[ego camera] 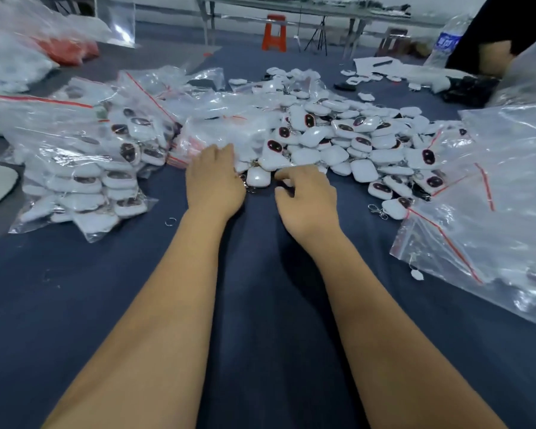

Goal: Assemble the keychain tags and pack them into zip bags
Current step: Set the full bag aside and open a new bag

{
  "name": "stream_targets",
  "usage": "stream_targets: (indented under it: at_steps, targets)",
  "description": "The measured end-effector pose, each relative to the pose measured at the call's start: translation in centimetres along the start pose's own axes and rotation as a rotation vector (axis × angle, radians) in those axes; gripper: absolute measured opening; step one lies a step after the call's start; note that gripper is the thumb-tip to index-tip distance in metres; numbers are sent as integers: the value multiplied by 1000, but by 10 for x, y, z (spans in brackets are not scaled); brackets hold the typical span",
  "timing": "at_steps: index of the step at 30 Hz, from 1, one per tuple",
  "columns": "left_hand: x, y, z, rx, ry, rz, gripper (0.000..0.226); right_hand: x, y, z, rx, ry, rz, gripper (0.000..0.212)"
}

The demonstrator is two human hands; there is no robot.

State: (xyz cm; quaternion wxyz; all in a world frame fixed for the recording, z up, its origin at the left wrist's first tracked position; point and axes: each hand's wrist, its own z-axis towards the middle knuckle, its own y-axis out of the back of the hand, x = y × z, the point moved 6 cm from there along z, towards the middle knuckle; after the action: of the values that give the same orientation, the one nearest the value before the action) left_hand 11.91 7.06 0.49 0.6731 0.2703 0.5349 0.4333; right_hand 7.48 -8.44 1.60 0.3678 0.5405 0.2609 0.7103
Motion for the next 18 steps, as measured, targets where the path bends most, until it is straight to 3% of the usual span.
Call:
stream_targets:
  at_steps: [4, 8, 11, 15, 18]
  targets:
    - [-1, 8, -12, -148, 110, 20, 44, -9, 6, -4, -63, -63, 162, 27]
    - [-4, 16, -26, -214, 94, 19, 33, -9, 4, -2, -46, -53, 181, 27]
    - [-10, 21, -36, -277, 44, -206, 26, -10, 1, 0, -47, -69, 182, 27]
    - [-22, 24, -44, -254, -37, -446, 9, -7, 9, -3, -169, -43, 310, 20]
    - [-40, 27, -48, -270, -115, -688, 16, -7, 9, -9, -139, -41, 488, 20]
